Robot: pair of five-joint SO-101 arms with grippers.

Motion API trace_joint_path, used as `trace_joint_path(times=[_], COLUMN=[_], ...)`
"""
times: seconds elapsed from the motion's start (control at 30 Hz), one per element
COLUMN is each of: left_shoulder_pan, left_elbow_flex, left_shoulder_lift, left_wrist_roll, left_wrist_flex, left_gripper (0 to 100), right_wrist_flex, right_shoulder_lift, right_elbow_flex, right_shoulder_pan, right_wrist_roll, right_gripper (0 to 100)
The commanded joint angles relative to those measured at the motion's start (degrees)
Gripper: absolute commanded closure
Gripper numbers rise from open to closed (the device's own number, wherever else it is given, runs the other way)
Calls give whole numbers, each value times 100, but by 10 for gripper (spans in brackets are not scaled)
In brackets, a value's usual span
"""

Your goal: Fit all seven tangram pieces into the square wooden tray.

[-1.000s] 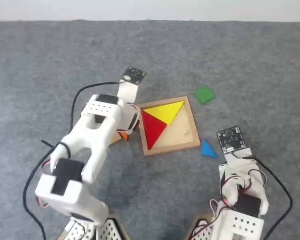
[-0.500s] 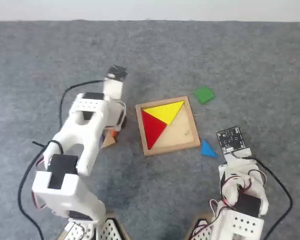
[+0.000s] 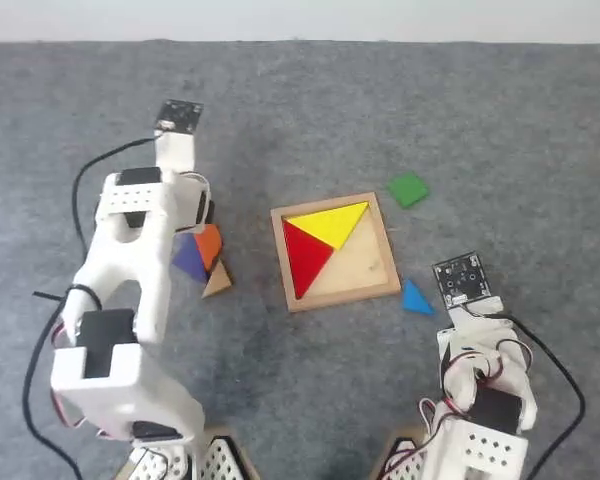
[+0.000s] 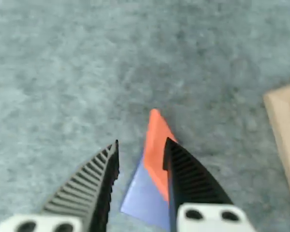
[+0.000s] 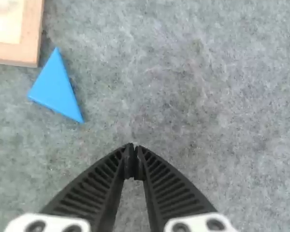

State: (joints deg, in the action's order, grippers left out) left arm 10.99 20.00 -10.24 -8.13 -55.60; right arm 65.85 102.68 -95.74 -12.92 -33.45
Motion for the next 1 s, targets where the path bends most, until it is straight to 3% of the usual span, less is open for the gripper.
trace_joint_path(times=[0.0, 0.1, 0.23, 0.4, 0.73, 0.97], left_shoulder_pan=[-114, -378, -545, -615, -396, -35], left_elbow_flex=[-268, -268, -268, -92, -1033, -1314], left_shoulder_lift=[62, 44, 35, -132, -1204, -1248], left_wrist_roll=[-35, 26, 659, 677, 677, 668], left_wrist_flex=[-237, -378, -765, -1011, -1389, -1635], left_gripper=[848, 847, 808, 805, 805, 805], right_wrist_flex=[31, 31, 31, 31, 31, 31], right_shoulder_lift=[-4, -4, -4, -4, -4, -4], right_elbow_flex=[-70, -70, -70, -70, -70, -70], right_shoulder_pan=[-48, -48, -48, -48, -48, -48], right_wrist_roll=[-62, -62, -62, -62, -62, -62], right_gripper=[987, 987, 987, 987, 987, 987])
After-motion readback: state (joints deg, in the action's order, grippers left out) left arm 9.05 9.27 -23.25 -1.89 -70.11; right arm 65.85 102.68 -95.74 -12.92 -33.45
